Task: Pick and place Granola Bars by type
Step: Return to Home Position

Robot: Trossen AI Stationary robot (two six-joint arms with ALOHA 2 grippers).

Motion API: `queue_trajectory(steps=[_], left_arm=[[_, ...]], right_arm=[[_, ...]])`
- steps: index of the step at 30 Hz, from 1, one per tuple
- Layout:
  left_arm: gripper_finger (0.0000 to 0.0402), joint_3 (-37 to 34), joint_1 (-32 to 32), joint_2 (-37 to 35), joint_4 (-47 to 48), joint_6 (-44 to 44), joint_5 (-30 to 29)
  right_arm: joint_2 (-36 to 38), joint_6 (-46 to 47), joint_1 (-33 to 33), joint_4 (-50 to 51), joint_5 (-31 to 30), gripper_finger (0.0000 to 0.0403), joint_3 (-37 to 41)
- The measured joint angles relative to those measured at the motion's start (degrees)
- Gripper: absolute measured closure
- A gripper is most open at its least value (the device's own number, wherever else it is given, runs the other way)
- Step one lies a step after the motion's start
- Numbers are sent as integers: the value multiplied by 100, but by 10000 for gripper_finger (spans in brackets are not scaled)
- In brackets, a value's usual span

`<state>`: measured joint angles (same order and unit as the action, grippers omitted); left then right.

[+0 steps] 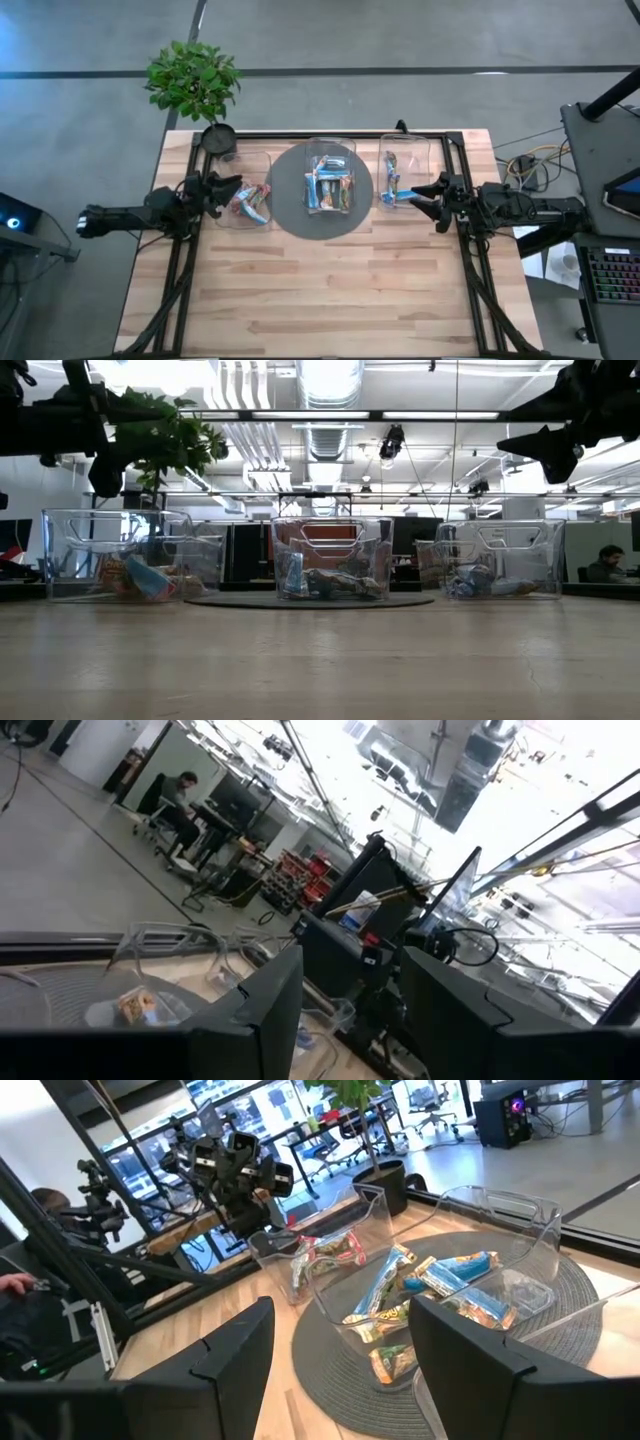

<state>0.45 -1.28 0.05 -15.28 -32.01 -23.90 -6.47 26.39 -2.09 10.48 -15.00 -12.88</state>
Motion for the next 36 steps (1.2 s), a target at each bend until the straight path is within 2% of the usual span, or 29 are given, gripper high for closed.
queue_trajectory(steps=[12, 15, 19, 24, 27, 33, 36], left_arm=[[248, -2, 0, 0, 27, 79, 10], [248, -2, 4, -4, 490, 859, 57], [248, -4, 15, -4, 731, 2331, 81], [248, -7, 74, -4, 1122, 3519, 107], [248, -7, 74, -4, 1188, 3699, 721], [248, -7, 76, -7, 1286, 2964, 3233], [248, -9, 74, -4, 1254, 2930, 3495]], right_arm=[[-1, 0, 0, -2, -1, 181, -2], [-1, 2, 0, -2, -2, 181, -2], [-1, 2, 0, -4, -2, 181, -2], [-1, 2, 0, -4, -2, 181, -2], [-1, 2, 0, -2, -4, 181, -4], [-1, 2, 0, -4, -4, 181, -4], [-1, 2, 0, -2, -4, 181, -4]])
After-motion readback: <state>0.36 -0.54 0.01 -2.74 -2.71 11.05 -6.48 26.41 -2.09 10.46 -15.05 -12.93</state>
